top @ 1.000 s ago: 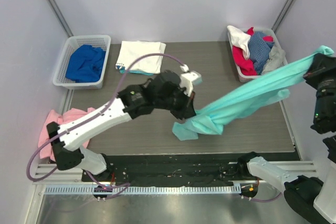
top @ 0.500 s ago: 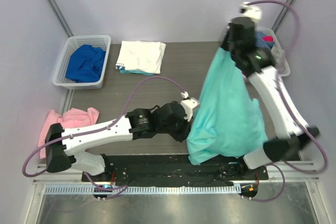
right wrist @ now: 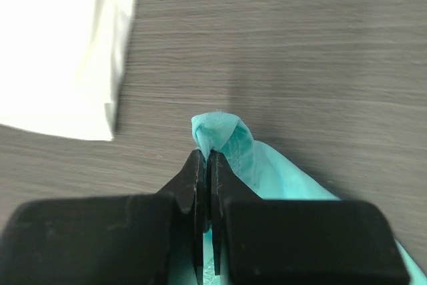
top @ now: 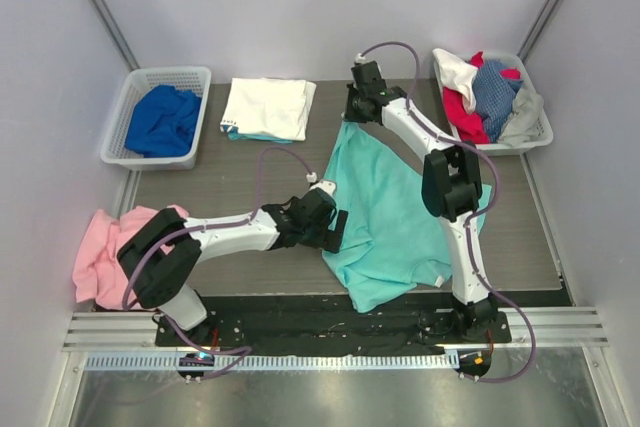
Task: Fold and stack the t-shirts
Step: Flatten the tshirt out
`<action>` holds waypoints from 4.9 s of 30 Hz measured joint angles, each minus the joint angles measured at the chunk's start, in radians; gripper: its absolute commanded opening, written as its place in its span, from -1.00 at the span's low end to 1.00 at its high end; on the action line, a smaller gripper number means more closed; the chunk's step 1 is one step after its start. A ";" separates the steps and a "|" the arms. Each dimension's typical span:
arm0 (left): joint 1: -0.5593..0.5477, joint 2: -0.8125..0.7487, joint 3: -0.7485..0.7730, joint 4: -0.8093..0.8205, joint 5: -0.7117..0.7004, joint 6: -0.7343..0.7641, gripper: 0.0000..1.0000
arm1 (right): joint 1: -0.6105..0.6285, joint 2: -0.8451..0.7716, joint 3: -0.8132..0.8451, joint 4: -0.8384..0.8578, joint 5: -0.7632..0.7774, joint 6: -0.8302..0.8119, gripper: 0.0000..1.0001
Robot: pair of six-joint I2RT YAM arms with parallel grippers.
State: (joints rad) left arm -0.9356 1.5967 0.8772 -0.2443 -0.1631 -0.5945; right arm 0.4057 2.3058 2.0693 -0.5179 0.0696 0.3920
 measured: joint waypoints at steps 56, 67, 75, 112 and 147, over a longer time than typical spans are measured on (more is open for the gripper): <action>0.134 0.363 0.364 0.073 -0.072 0.185 -0.84 | -0.117 -0.701 -1.014 0.024 0.306 0.076 0.68; 0.192 0.250 0.219 0.090 -0.069 0.204 -1.00 | -0.124 -0.638 -1.020 0.047 0.269 0.086 0.57; 0.228 0.026 0.006 -0.026 -0.152 0.166 -1.00 | -0.125 -0.558 -1.015 0.061 0.245 0.100 0.57; 0.226 -0.275 -0.195 -0.193 -0.193 -0.037 -1.00 | -0.153 -0.360 -0.743 0.161 0.102 0.105 0.58; 0.224 -0.305 -0.188 -0.231 -0.187 -0.054 0.21 | -0.148 -0.188 -0.595 0.277 -0.140 0.048 -0.98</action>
State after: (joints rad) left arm -0.7113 1.2919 0.6895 -0.4751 -0.3500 -0.6483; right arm 0.2581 2.1181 1.4738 -0.2409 -0.0700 0.4400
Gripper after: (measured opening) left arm 0.343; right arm 0.031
